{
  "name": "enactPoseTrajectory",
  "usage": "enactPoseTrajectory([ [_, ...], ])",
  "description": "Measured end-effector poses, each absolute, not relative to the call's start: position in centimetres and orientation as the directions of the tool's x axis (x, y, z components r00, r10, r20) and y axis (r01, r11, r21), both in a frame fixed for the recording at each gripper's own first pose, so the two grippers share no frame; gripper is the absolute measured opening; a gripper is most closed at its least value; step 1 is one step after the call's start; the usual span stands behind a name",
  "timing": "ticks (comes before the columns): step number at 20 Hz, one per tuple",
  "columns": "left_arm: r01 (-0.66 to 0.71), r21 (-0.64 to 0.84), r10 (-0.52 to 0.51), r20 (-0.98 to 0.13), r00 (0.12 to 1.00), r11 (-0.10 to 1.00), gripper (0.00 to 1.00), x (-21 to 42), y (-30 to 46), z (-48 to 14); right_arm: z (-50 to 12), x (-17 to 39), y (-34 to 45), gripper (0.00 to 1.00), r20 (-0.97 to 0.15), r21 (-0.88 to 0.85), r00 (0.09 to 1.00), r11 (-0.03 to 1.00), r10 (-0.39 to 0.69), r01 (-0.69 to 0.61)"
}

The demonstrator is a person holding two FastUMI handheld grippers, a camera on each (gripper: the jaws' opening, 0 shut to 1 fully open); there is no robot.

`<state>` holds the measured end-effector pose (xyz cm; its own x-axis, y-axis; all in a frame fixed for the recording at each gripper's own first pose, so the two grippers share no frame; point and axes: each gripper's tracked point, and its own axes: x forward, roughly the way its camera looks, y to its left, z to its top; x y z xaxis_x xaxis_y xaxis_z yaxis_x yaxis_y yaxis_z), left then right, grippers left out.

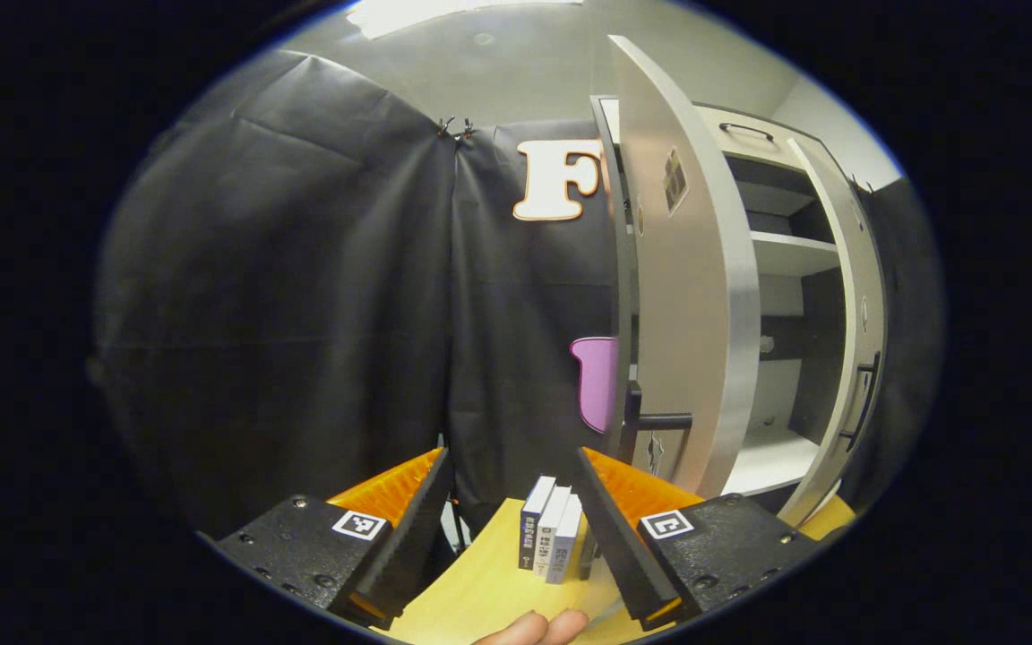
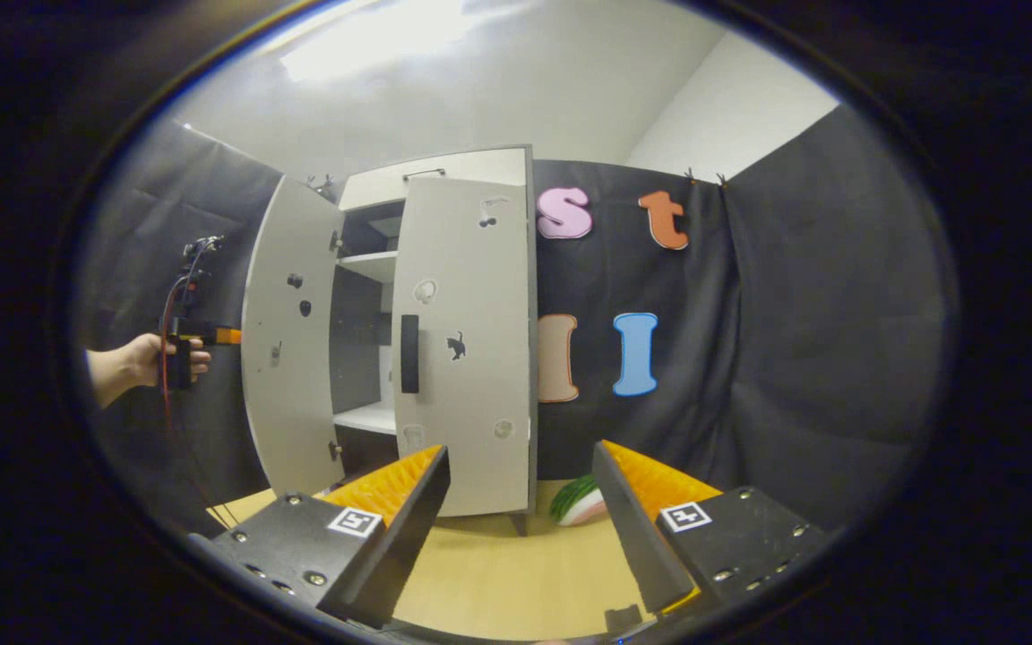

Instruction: Grasp the bottle in the cabinet with the left hand and place it on the coaster, then close the right door with the right hand and the left door with the left hand.

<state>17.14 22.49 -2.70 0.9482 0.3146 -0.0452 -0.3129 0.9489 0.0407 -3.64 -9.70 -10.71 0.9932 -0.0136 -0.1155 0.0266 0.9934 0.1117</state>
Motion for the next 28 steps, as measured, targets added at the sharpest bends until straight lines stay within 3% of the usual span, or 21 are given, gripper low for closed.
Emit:
enactPoseTrajectory([
  [5, -0.255, -0.065, 0.248, -0.098, 0.964, 0.965, 0.91, 17.1, 19.5, -3.4, -12.2, -5.8, -10.2, 0.97, -0.142, 0.126, 0.99, 0.991, -0.025, 0.043],
  [7, -0.258, -0.054, 0.253, -0.085, 0.964, 0.965, 0.86, 17.1, 18.8, -3.3, -11.7, -5.9, -10.0, 0.97, -0.132, 0.121, 0.991, 0.992, -0.03, 0.046],
  [8, -0.261, -0.044, 0.258, -0.069, 0.964, 0.964, 0.9, 17.1, 18.4, -3.1, -11.4, -5.8, -9.8, 0.97, -0.124, 0.121, 0.992, 0.992, -0.031, 0.046],
  [15, -0.258, -0.004, 0.257, -0.041, 0.965, 0.966, 0.86, 17.3, 16.4, -2.9, -10.1, -5.0, -8.1, 0.97, -0.065, 0.088, 0.998, 0.996, -0.013, 0.018],
  [18, -0.233, 0.011, 0.233, -0.058, 0.971, 0.972, 0.9, 17.7, 15.4, -3.1, -10.3, -4.9, -6.9, 0.94, -0.04, 0.044, 0.999, 0.999, 0.019, -0.017],
  [19, -0.218, 0.012, 0.219, -0.058, 0.974, 0.976, 0.86, 17.8, 14.7, -3.0, -10.4, -4.8, -6.2, 0.97, -0.027, 0.039, 0.999, 0.999, 0.035, -0.034],
  [20, -0.207, 0.013, 0.207, -0.061, 0.976, 0.978, 0.9, 18.1, 14.0, -3.0, -10.4, -4.7, -5.6, 0.97, -0.019, 0.038, 0.999, 0.998, 0.05, -0.05],
  [21, -0.197, 0.016, 0.197, -0.061, 0.978, 0.98, 0.87, 18.2, 13.2, -3.1, -10.8, -4.4, -5.2, 0.97, -0.018, 0.038, 0.998, 0.997, 0.06, -0.059],
  [22, -0.19, 0.027, 0.192, -0.057, 0.98, 0.981, 0.93, 18.5, 12.6, -2.9, -11.2, -4.2, -5.0, 0.94, -0.024, 0.038, 0.998, 0.997, 0.064, -0.063],
  [24, -0.191, 0.049, 0.194, -0.072, 0.978, 0.98, 0.86, 19.0, 12.0, -3.5, -11.9, -3.7, -4.8, 0.94, -0.047, 0.033, 0.997, 0.998, 0.059, -0.057],
  [28, -0.165, 0.002, 0.165, -0.081, 0.983, 0.986, 0.9, 19.8, 10.7, -3.3, -11.7, -3.5, -4.4, 0.97, -0.064, 0.018, 0.997, 0.999, 0.053, -0.052],
])
